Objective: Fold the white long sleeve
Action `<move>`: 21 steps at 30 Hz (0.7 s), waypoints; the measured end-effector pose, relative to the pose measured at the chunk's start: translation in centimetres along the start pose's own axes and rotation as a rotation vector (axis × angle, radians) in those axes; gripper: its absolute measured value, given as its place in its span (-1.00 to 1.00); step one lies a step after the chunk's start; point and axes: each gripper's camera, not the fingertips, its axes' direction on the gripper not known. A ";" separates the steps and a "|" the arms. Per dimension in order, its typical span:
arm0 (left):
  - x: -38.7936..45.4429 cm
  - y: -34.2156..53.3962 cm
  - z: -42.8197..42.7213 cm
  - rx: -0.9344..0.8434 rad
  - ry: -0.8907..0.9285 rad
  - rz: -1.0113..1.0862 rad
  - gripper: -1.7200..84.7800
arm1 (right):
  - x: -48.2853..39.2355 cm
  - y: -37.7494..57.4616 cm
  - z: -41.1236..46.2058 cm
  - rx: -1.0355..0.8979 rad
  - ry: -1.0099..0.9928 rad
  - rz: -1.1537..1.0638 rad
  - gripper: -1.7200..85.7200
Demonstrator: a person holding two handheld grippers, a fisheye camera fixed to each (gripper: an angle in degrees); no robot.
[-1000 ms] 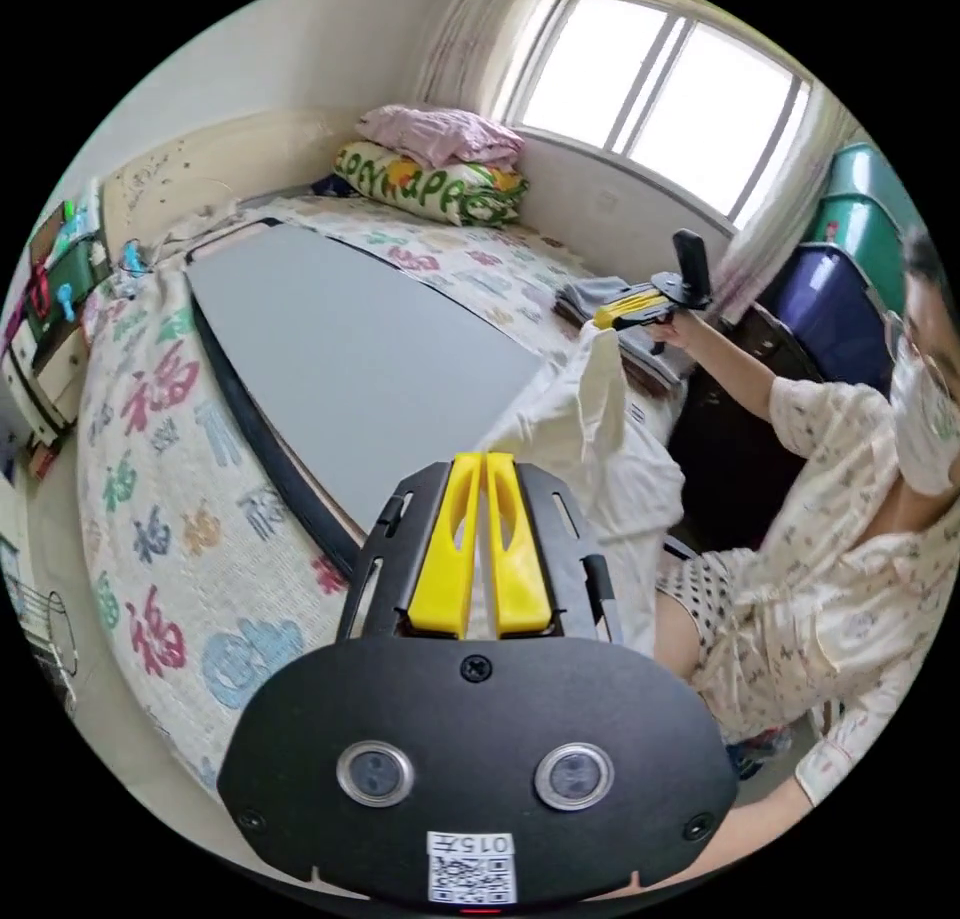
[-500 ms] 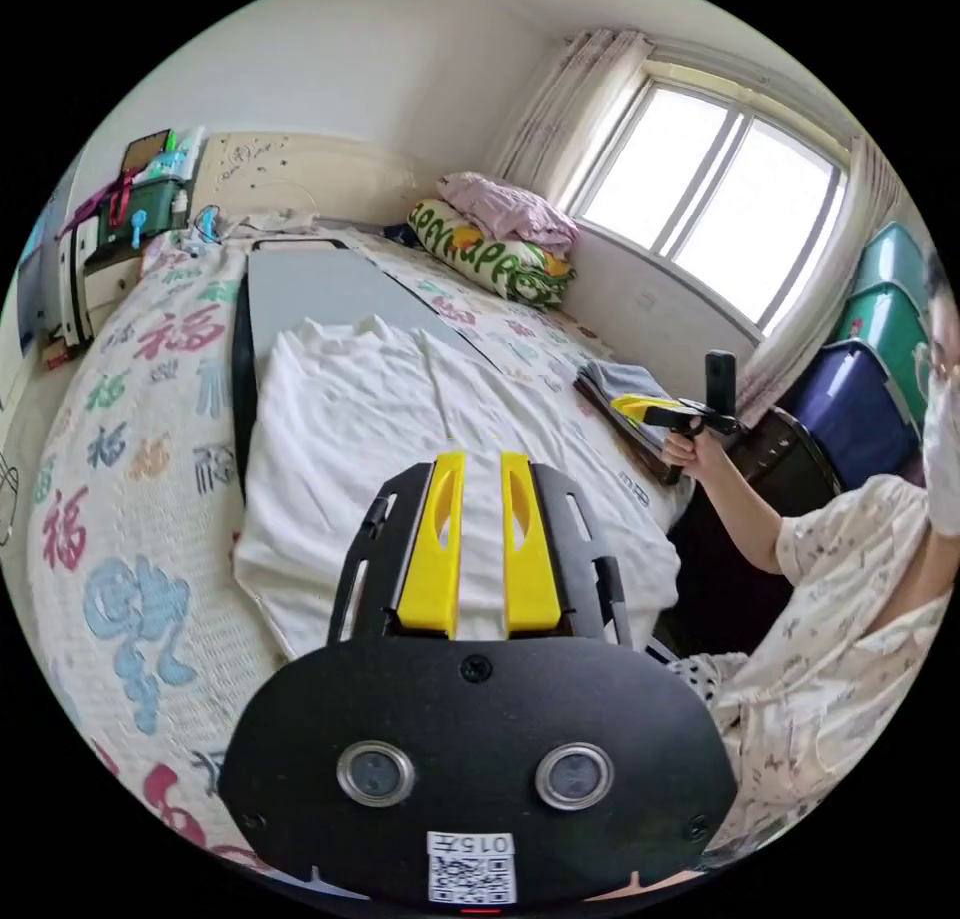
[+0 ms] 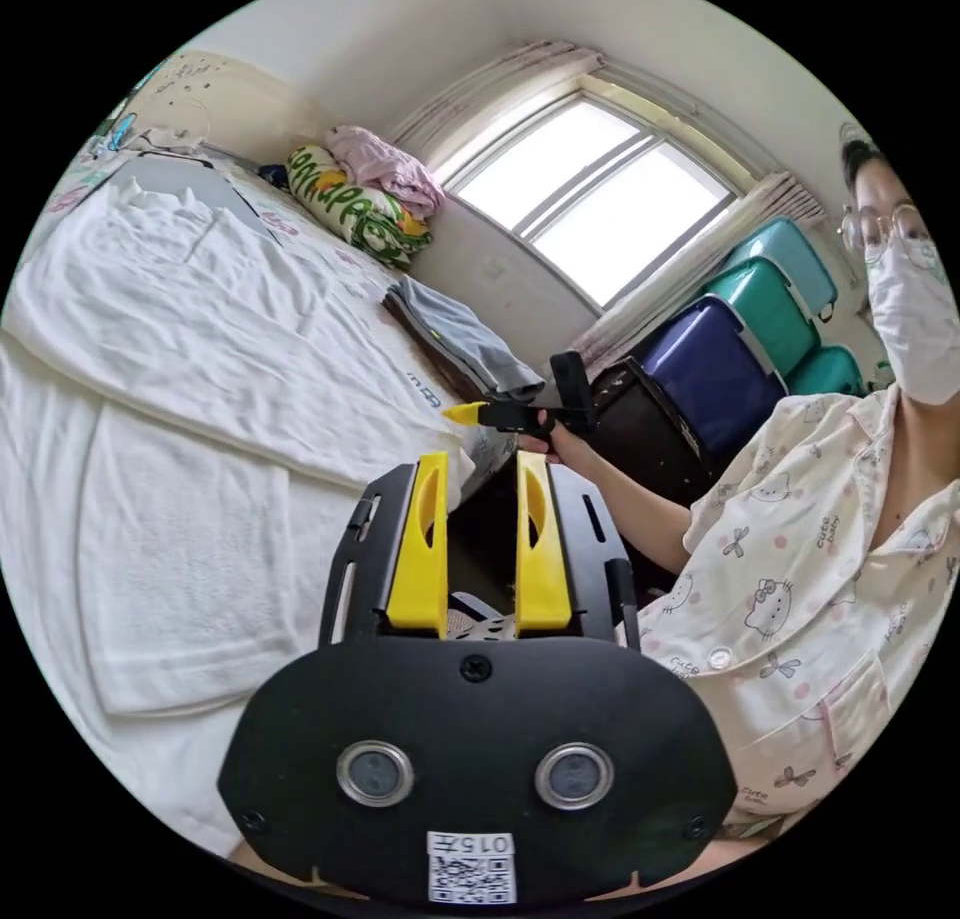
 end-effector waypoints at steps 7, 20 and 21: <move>-4.8 -1.3 4.0 -0.124 0.061 -0.102 -0.72 | 3.4 -1.1 0.1 -0.018 0.058 0.107 -0.80; -5.6 0.1 4.7 0.088 -0.031 -0.083 -0.60 | 3.5 -9.7 0.4 0.100 -0.355 -0.076 -0.94; -5.3 0.4 4.7 0.121 -0.056 -0.076 -0.59 | 3.3 -10.8 1.6 0.077 -0.385 -0.099 -0.94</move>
